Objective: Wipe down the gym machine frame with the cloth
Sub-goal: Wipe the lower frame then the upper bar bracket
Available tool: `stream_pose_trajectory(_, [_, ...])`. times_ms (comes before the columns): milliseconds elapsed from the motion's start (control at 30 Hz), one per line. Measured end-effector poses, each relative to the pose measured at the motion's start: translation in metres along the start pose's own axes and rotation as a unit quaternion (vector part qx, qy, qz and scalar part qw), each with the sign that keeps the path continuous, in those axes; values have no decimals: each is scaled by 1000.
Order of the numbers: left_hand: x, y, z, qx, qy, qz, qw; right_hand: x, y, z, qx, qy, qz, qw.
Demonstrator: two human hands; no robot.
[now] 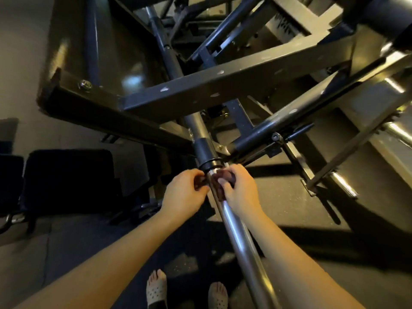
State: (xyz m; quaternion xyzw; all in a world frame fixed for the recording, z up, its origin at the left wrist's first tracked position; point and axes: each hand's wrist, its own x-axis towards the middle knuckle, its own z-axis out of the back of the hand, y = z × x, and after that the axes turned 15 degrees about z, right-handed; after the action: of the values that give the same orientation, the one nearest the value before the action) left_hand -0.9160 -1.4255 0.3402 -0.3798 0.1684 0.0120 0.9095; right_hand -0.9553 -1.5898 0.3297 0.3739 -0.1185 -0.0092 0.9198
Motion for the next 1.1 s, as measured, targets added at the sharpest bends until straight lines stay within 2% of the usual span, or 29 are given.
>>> stream_pose_trajectory(67, [14, -3, 9, 14, -24, -52, 998, -31, 4, 11, 29, -24, -78, 996])
stream_pose_trajectory(167, [22, -6, 12, 64, 8, -99, 993, -57, 8, 24, 28, -4, -147, 989])
stream_pose_trajectory(267, [22, -6, 12, 82, 38, -106, 990, -30, 8, 17, -17, 4, -155, 988])
stream_pose_trajectory(367, [26, -6, 17, 100, 53, -112, 987, 10, 11, -1, 21, -34, -144, 989])
stream_pose_trajectory(467, [29, -9, 25, 130, 78, -120, 981, 11, 8, -3, 57, -44, -172, 982])
stream_pose_trajectory(567, [32, -14, 34, 139, 107, -112, 978, -29, 6, 21, 59, 13, -226, 972])
stream_pose_trajectory(667, [32, -23, 42, 142, 142, -104, 974, -62, 11, 54, 93, 88, -294, 947])
stream_pose_trajectory(767, [32, -38, 50, 191, 158, -117, 962, -69, 23, 73, 74, 119, -325, 935])
stream_pose_trajectory(833, [32, -48, 56, 220, 162, -137, 952, -62, 35, 76, 62, 90, -314, 943])
stream_pose_trajectory(900, [32, -57, 62, 221, 169, -154, 948, -50, 51, 75, 107, 9, -300, 948])
stream_pose_trajectory(967, [31, -69, 68, 213, 162, -166, 949, -33, 66, 74, 158, -70, -287, 942])
stream_pose_trajectory(1100, [31, -97, 82, 176, 140, -203, 953, 1, 85, 77, 200, -167, -259, 930])
